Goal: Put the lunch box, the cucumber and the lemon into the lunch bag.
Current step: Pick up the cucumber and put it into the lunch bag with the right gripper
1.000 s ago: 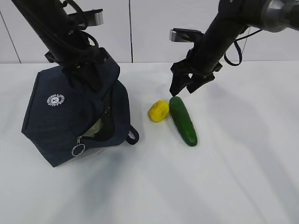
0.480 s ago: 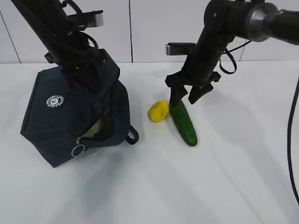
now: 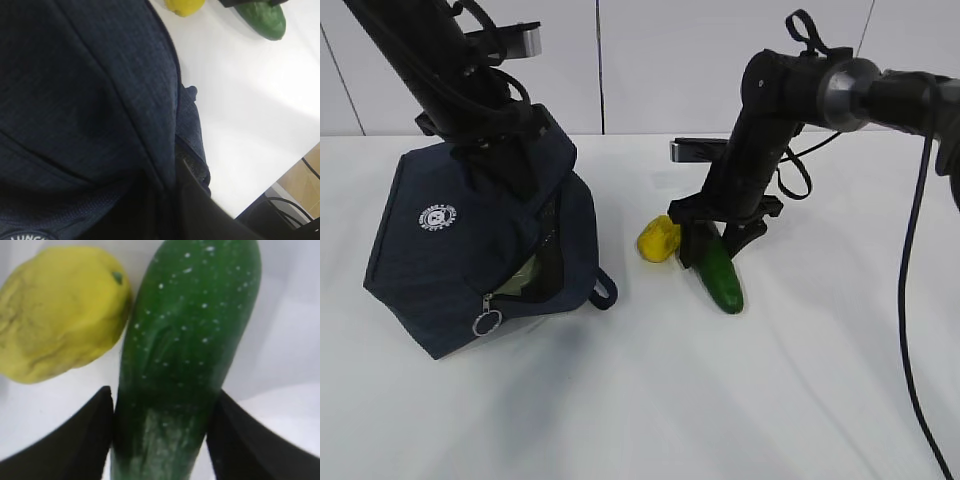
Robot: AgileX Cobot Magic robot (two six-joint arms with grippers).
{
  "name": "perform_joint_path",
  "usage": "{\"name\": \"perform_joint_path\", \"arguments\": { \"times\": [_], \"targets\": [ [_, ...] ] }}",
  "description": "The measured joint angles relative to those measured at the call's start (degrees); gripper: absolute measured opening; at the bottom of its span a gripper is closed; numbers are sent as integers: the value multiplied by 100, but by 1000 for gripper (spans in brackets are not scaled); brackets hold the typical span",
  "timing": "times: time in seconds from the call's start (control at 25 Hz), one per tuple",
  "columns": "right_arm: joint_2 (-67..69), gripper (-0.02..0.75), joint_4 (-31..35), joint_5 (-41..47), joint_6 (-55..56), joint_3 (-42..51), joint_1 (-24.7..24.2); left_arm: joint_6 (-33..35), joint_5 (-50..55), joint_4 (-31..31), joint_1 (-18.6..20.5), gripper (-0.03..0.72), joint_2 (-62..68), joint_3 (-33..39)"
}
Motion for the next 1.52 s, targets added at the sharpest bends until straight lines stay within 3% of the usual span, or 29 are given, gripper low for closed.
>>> {"name": "perform_joint_path", "arguments": {
  "times": [0.24,0.4,0.64,1.52],
  "targets": [
    [25,323,-91,0,139,-225,0,0,0,0,0,18,0,0],
    [13,303,98,0,174,-658,-11,0,3,0,0,18,0,0],
    [-347,303,1761,0,-417,-900,-59,0,12,0,0,18,0,0],
    [260,303,5801,-116,-2638,15,279,0,12,-12,0,18,0,0]
  ]
}}
